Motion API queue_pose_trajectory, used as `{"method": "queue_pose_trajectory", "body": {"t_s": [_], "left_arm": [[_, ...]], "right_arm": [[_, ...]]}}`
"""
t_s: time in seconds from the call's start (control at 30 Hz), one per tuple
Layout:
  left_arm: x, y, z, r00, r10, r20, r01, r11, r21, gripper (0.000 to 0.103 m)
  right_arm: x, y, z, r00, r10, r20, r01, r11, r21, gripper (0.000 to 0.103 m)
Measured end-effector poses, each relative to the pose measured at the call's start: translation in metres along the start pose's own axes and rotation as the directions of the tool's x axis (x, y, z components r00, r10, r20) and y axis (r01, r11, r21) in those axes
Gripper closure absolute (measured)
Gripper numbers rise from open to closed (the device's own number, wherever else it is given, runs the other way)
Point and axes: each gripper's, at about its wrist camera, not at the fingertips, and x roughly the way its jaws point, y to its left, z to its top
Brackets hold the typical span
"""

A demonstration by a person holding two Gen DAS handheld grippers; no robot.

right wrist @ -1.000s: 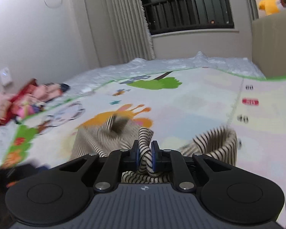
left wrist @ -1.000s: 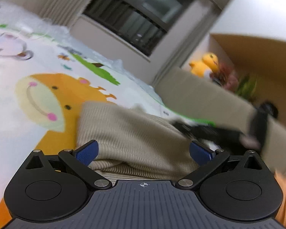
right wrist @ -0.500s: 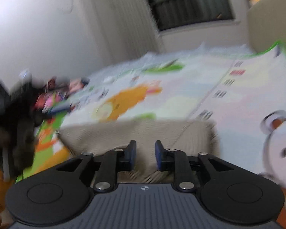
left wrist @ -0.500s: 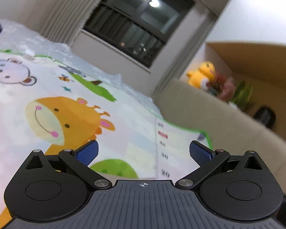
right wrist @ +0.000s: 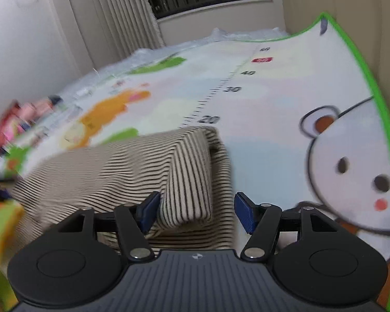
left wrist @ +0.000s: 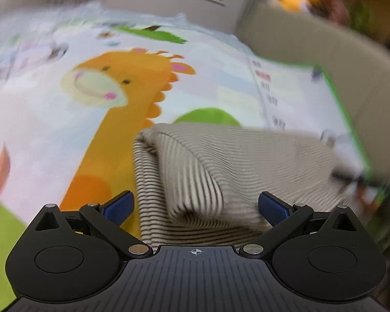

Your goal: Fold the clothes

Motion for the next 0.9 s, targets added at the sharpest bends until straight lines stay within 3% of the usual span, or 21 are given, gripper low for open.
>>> {"method": "queue_pose_trajectory", "body": {"t_s": [0.1,0.2,0.4,0.47,0.53,0.57,0.63,0.67,0.77,0.83,0.9], "left_arm": [[-0.017,0.024,0.007,0.990,-0.119,0.081,0.133,0.972,-0.192,0.000],[-0.018,0.021,0.017,0.982,-0.159,0.106,0.177,0.963,-0.202,0.000],[0.027,0.024,0.010,0.977,-0.204,-0.057,0.180,0.943,-0.279,0.000],[0.031,0.026,0.008,0.975,-0.217,-0.044,0.194,0.933,-0.302,0.000],[0.036,0.024,0.012,0.980,-0.194,-0.050,0.173,0.944,-0.282,0.002],[0.038,0.023,0.014,0.982,-0.183,-0.053,0.162,0.949,-0.272,0.006],[0.042,0.020,0.018,0.985,-0.159,-0.058,0.140,0.958,-0.251,0.043],[0.045,0.019,0.020,0.987,-0.148,-0.061,0.129,0.962,-0.241,0.048],[0.058,0.014,0.033,0.990,-0.126,-0.054,0.113,0.972,-0.209,0.058],[0.064,0.009,0.049,0.995,-0.102,-0.023,0.096,0.979,-0.180,0.071],[0.059,0.002,0.062,0.994,-0.104,0.020,0.106,0.983,-0.153,0.077]], "right_arm": [[-0.003,0.004,0.005,0.999,0.026,0.025,-0.026,1.000,0.008,0.038],[-0.005,0.005,0.009,0.998,0.057,0.035,-0.058,0.998,0.021,0.038],[0.009,0.011,0.006,0.994,0.106,0.016,-0.107,0.994,0.034,0.038],[0.016,0.013,0.004,0.993,0.115,0.013,-0.115,0.993,0.036,0.039],[0.026,0.015,0.004,0.993,0.117,0.019,-0.117,0.992,0.043,0.043],[0.030,0.016,0.004,0.993,0.118,0.022,-0.118,0.992,0.047,0.046],[0.041,0.018,0.008,0.992,0.118,0.032,-0.120,0.991,0.051,0.055],[0.048,0.019,0.014,0.992,0.126,0.034,-0.127,0.991,0.050,0.063],[0.056,0.021,0.035,0.989,0.137,0.051,-0.140,0.989,0.055,0.074],[0.054,0.022,0.048,0.986,0.148,0.076,-0.152,0.987,0.057,0.075],[0.039,0.021,0.051,0.979,0.174,0.103,-0.180,0.982,0.050,0.076]]}}
